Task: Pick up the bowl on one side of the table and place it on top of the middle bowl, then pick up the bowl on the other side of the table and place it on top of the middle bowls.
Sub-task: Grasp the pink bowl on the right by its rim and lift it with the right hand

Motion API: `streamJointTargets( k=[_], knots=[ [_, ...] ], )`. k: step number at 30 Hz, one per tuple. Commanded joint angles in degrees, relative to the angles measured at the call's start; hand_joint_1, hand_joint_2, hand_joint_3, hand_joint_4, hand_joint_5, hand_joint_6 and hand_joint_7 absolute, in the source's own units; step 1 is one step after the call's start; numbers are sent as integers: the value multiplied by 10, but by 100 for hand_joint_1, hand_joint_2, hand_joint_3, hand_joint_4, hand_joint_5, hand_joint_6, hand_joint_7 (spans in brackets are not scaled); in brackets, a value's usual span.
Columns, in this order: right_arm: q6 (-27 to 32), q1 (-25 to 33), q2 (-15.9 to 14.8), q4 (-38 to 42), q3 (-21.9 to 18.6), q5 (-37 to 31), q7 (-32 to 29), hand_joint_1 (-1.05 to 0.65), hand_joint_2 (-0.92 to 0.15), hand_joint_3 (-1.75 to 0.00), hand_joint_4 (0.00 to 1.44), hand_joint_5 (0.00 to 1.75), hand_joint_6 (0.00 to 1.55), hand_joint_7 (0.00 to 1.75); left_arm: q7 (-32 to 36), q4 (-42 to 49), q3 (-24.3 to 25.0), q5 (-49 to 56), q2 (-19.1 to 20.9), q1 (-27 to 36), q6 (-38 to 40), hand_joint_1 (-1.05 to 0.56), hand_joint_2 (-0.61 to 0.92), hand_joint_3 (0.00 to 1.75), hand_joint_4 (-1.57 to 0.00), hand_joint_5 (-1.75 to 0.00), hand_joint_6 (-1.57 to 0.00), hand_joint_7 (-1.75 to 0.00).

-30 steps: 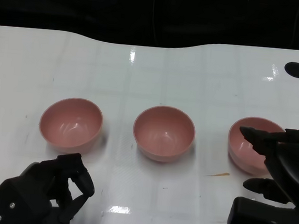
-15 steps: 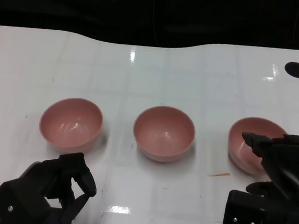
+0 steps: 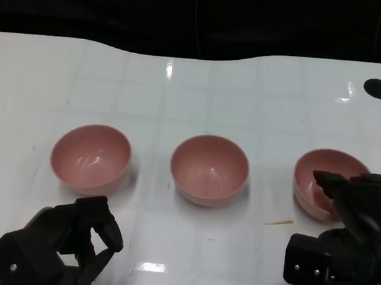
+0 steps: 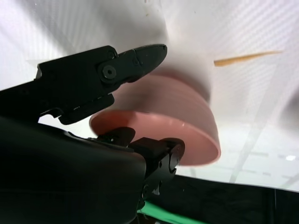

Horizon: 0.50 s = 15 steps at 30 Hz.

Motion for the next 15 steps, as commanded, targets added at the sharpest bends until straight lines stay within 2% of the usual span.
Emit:
streamJointTargets(
  k=[1,3,4,5,8,11,13,15],
  knots=[
    [-8,-22,-5,32,8,10,-13,-51,-90,0,50,21,46,3,-3,-2,2,2,8,3,-10,-15,57,107,-72,-175,-65,-154],
    [-20,-26,-6,45,10,17,-21,-50,-91,0,56,18,49,3,-1,-4,1,4,7,4,-9,-15,57,107,-72,-175,-64,-154],
    [-29,-28,-7,52,9,22,-29,-38,-90,0,68,57,61,3,0,-6,0,6,7,5,-6,-15,57,107,-72,-175,-65,-154],
    [-39,-30,-8,59,10,26,-40,-34,-90,0,67,81,66,2,1,-8,-1,6,5,6,-2,-15,57,108,-73,-175,-65,-154],
    [-83,-37,-9,93,12,36,-103,-20,-89,0,72,129,91,6,-1,-6,0,2,6,7,-3,-16,57,108,-74,-175,-65,-154],
    [-108,-46,-11,113,14,42,-137,-15,-92,-7,80,152,115,12,1,-14,-2,11,10,8,5,-17,57,107,-74,-175,-65,-154],
    [-123,-50,-12,121,14,43,-163,-16,-90,-7,88,167,125,14,2,-19,-4,17,10,8,12,-15,58,105,-73,-175,-65,-154],
    [-138,-52,-12,135,16,40,-199,-17,-89,-7,93,173,130,16,0,-24,-2,15,8,9,18,-14,59,105,-73,-175,-64,-154]
  ],
)
